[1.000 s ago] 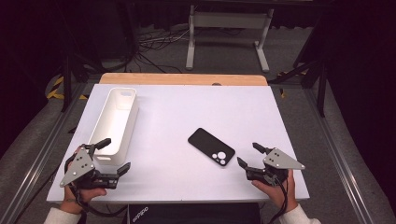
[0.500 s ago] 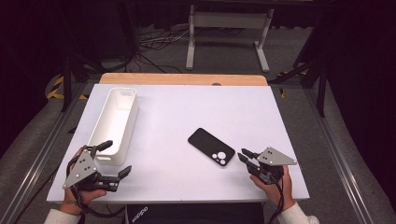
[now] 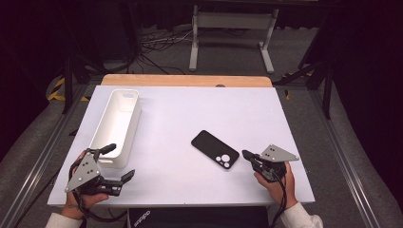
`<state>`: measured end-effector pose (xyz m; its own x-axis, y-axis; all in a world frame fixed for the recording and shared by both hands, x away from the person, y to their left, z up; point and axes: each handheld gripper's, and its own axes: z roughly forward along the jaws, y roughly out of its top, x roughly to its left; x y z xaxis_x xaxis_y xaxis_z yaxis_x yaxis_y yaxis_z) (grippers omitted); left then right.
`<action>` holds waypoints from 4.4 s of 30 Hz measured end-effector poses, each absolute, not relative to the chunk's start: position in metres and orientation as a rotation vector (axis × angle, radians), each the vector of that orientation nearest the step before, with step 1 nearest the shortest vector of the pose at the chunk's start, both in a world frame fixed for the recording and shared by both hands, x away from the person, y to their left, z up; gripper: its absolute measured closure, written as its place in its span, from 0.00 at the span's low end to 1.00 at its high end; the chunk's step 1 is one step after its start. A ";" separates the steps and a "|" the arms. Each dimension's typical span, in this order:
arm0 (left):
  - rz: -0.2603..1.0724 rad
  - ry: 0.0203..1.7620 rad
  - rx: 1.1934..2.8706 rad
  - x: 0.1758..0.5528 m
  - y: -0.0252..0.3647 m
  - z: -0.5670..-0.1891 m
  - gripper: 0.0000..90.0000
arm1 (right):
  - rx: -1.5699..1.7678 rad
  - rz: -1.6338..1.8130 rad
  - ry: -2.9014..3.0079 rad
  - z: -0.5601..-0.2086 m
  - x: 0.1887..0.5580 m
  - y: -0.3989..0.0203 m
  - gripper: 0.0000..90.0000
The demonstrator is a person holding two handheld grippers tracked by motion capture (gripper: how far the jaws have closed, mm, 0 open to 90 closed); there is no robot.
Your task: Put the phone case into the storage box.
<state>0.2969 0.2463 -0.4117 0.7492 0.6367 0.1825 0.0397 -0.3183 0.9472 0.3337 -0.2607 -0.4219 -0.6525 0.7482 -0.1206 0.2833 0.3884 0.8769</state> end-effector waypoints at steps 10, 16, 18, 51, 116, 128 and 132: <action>0.656 0.523 1.826 0.297 0.246 -0.413 0.04 | 0.821 1.180 2.210 -0.415 0.363 -0.225 1.00; 0.636 0.526 1.826 0.298 0.246 -0.414 0.04 | 0.793 1.144 2.252 -0.411 0.397 -0.200 1.00; 0.636 0.521 1.833 0.298 0.246 -0.414 0.04 | 0.789 1.118 2.273 -0.413 0.410 -0.190 1.00; 0.600 0.511 1.848 0.301 0.245 -0.418 0.04 | 0.895 0.850 2.447 -0.438 0.485 -0.139 1.00; 0.584 0.529 1.891 0.304 0.238 -0.422 0.05 | 0.502 0.837 2.704 -0.445 0.394 -0.104 1.00; 0.604 0.551 1.870 0.303 0.237 -0.422 0.06 | 0.461 0.851 2.746 -0.444 0.370 -0.121 1.00; 0.602 0.556 1.870 0.303 0.237 -0.422 0.05 | 0.457 0.855 2.749 -0.444 0.365 -0.126 1.00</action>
